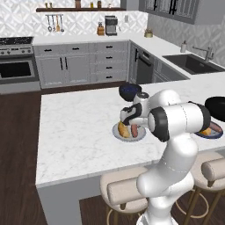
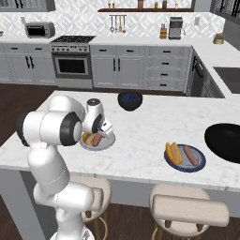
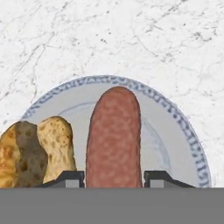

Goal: Place one bun and one sausage from the bowl on each plate.

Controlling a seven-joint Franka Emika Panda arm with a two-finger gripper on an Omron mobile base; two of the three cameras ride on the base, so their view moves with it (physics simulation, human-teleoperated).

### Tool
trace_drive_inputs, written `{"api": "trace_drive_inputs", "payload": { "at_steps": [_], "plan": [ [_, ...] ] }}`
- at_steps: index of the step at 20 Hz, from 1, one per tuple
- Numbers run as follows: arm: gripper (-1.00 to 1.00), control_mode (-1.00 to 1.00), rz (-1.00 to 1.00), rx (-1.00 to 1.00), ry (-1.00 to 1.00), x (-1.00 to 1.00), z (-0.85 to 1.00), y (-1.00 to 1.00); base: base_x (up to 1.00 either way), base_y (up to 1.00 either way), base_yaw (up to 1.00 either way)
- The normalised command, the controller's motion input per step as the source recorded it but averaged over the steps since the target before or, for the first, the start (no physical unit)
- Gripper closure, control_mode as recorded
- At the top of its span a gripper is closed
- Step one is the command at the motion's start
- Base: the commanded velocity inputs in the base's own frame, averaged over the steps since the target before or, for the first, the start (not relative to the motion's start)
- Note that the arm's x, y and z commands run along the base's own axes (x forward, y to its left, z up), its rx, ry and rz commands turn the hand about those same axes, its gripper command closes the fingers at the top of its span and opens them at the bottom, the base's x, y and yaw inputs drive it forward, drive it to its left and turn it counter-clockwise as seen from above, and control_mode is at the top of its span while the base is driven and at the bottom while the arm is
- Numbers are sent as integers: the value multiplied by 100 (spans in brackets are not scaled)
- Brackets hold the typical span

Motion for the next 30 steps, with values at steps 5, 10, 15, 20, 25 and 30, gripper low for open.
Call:
{"api": "trace_drive_inputs", "payload": {
  "at_steps": [5, 10, 15, 20, 25, 30],
  "plan": [
    [100, -100, -2, 0, 0, 17, -10, 0, 0, 0, 0],
    [100, -100, 0, 0, 0, 26, -1, 0, 0, 0, 0],
    [-100, -100, 0, 0, 0, 14, -5, 0, 0, 0, 0],
    [-100, -100, -1, 0, 0, -2, 0, 0, 0, 0, 0],
    [-100, -100, 0, 0, 0, -8, 12, 0, 0, 0, 0],
    [-100, -100, 0, 0, 0, -34, 78, 0, 0, 0, 0]
  ]
}}
